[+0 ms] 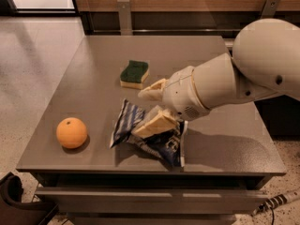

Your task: Move blue chip bag near orange

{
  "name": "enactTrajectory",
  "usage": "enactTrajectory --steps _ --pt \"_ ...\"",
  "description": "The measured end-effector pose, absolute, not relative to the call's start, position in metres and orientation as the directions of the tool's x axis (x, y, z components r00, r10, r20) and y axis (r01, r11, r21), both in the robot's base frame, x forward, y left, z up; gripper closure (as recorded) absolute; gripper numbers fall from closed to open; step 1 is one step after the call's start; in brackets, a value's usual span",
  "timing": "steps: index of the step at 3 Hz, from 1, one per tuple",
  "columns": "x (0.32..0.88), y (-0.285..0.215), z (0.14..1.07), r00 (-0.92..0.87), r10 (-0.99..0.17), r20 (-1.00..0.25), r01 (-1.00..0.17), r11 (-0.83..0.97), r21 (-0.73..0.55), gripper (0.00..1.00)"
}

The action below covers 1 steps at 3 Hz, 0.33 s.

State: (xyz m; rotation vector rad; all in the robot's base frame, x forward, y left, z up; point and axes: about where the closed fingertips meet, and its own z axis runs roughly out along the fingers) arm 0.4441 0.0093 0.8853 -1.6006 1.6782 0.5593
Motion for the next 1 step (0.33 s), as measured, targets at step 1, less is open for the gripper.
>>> enactTrajectory --steps 1 --pt "0.4433 0.0106 0.886 0.053 -0.656 -0.753 -0.976 0.125 -0.177 0.0"
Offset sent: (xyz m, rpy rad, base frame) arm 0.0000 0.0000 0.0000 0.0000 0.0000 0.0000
